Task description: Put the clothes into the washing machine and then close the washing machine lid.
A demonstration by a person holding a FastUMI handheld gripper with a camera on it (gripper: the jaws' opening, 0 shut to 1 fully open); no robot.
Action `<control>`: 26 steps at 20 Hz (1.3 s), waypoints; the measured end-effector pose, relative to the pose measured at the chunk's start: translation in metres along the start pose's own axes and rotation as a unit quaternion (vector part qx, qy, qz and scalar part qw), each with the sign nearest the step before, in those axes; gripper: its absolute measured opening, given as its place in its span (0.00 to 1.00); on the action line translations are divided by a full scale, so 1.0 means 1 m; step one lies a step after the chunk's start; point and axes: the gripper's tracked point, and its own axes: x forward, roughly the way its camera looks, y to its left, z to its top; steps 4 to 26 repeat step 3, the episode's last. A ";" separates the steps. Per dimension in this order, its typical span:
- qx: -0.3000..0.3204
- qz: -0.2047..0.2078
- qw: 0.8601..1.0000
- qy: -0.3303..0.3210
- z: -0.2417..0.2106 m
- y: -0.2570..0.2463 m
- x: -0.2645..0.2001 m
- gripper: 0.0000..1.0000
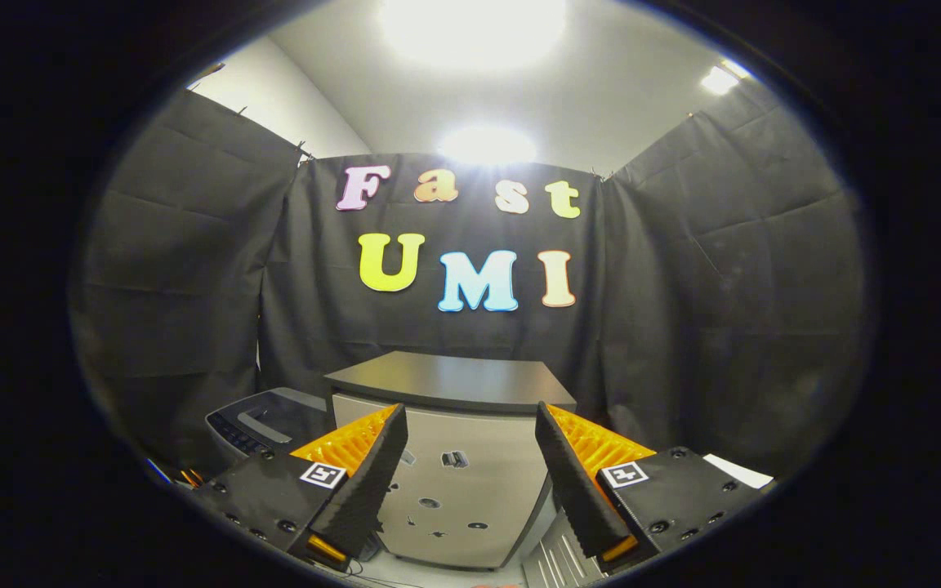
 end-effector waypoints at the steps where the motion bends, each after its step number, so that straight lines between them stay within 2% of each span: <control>1: -0.004 0.003 1.000 0.003 -0.002 0.002 -0.003 0.98; 26: -0.004 0.003 1.000 -0.001 0.002 0.003 -0.007 0.98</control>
